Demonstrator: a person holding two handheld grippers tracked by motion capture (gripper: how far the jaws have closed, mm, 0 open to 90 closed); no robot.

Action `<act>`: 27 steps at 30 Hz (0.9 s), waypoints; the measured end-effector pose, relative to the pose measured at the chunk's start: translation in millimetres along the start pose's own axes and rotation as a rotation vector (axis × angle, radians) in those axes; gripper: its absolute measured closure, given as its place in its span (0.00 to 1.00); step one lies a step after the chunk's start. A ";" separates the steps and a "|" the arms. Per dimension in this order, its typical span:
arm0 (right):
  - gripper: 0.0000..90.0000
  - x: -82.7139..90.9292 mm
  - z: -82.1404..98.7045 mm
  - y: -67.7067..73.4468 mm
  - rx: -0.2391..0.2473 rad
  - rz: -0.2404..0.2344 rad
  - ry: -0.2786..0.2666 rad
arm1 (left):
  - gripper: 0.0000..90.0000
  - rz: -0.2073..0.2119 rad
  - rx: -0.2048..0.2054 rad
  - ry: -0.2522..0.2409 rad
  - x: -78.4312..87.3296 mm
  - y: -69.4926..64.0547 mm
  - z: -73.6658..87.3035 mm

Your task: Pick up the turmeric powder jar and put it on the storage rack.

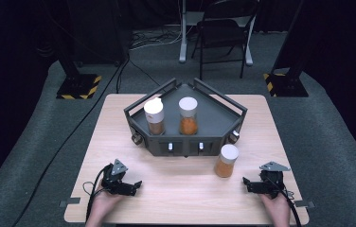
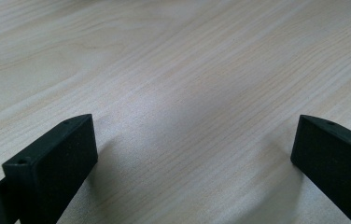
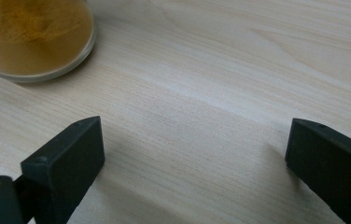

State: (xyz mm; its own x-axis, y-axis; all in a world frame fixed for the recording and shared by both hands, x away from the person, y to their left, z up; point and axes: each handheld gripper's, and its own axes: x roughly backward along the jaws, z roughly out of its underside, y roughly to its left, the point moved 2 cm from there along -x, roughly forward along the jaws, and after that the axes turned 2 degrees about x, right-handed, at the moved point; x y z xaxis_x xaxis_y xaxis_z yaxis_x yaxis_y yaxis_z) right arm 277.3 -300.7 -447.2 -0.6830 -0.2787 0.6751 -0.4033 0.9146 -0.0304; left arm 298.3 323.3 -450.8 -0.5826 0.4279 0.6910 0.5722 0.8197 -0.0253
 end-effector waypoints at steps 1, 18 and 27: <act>0.05 0.2 0.2 -0.1 -0.001 -0.001 -0.001 | 0.01 0.000 -0.001 0.000 0.0 0.1 0.0; 0.10 4.4 -0.3 0.7 -0.007 -0.084 -0.058 | 0.01 0.000 -0.001 -0.001 0.0 0.1 0.0; 0.11 8.5 -3.8 4.7 0.009 -0.115 -0.092 | 0.01 0.000 0.000 0.000 0.0 0.1 0.0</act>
State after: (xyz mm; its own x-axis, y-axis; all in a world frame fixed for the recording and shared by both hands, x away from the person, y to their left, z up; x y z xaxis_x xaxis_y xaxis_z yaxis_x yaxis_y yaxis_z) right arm 272.0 -297.7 -438.8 -0.6849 -0.4080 0.6037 -0.4874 0.8724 0.0367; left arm 298.3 323.3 -450.8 -0.5827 0.4282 0.6907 0.5725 0.8195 -0.0250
